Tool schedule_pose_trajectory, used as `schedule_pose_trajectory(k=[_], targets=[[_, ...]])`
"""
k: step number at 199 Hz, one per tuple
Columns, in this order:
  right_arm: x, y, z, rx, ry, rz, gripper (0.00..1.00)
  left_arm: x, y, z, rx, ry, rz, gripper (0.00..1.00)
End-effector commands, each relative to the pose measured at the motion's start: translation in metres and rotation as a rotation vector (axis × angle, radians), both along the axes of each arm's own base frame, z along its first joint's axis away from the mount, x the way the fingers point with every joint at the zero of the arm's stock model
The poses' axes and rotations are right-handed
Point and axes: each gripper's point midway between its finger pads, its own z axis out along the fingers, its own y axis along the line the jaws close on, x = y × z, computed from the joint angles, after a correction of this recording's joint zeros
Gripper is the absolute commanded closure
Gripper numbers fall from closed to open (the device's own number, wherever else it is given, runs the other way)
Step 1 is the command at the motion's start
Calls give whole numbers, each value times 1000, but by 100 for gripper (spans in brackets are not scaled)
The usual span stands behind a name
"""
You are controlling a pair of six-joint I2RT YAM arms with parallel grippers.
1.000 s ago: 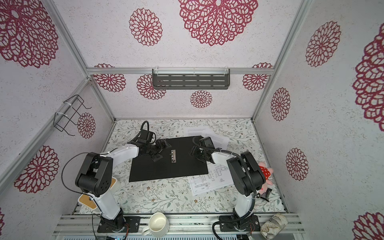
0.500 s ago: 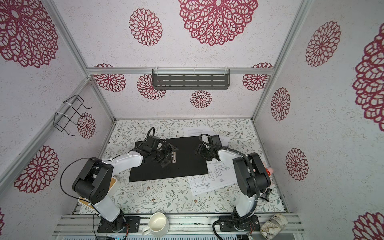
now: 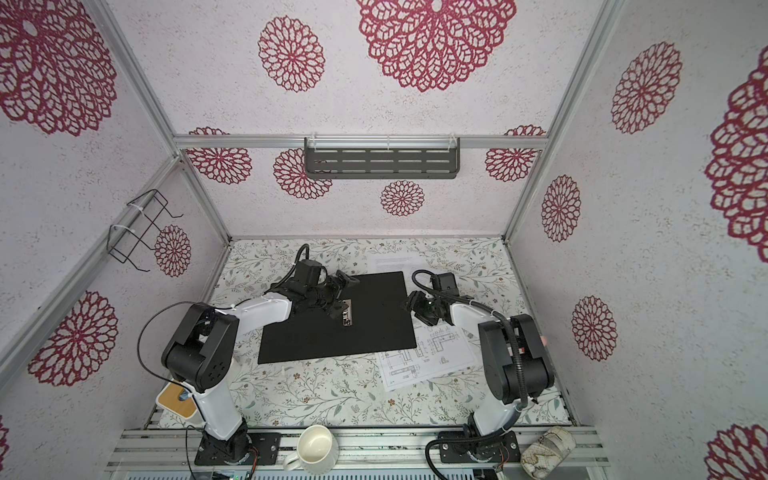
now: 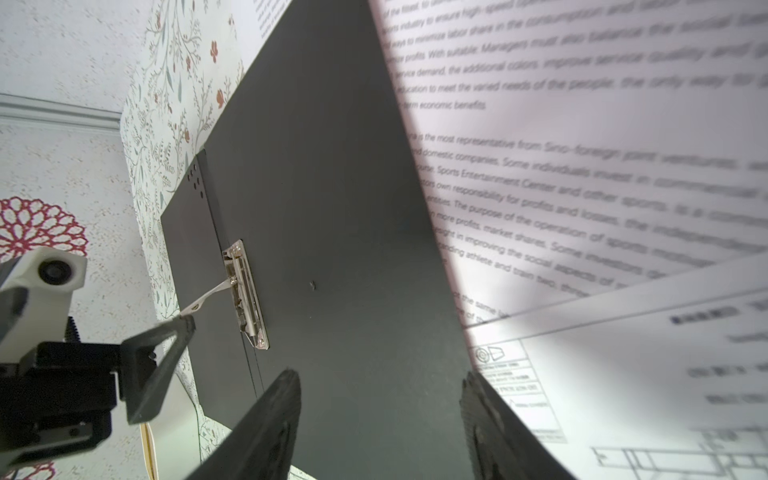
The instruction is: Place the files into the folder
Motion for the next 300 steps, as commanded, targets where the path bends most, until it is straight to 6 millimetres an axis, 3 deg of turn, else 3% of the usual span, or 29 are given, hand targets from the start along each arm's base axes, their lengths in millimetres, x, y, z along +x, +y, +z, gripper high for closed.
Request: schedule_pose_trajectory(k=[1, 23, 26, 66, 122, 148, 203, 214, 216, 222, 300], targets=[[2, -6, 12, -3, -39, -4, 35, 21, 4, 2, -13, -15, 4, 2], [3, -12, 12, -17, -40, -22, 35, 36, 6, 7, -20, -29, -9, 2], [3, -12, 12, -19, -40, -25, 35, 37, 7, -8, -7, -2, -12, 2], [6, -21, 9, -29, -42, -58, 35, 55, 20, -26, 22, 35, -40, 2], [23, -10, 18, 15, -92, -33, 35, 68, 31, -19, 41, 12, -65, 2], [33, -7, 16, 5, -93, -2, 35, 65, 35, -10, 74, -21, -75, 2], [39, 3, -8, -7, -34, 74, 37, 47, 47, -1, 175, -49, -82, 2], [38, 4, -12, -8, -27, 84, 37, 42, 48, -7, 189, -38, -79, 2], [38, 4, -12, -8, -27, 84, 37, 42, 49, 6, 185, -64, -76, 2], [38, 4, -13, -7, -26, 86, 37, 39, 50, 10, 184, -73, -74, 2], [34, 17, -19, 3, -1, 140, 39, 24, 51, 10, 190, -74, -77, 2]])
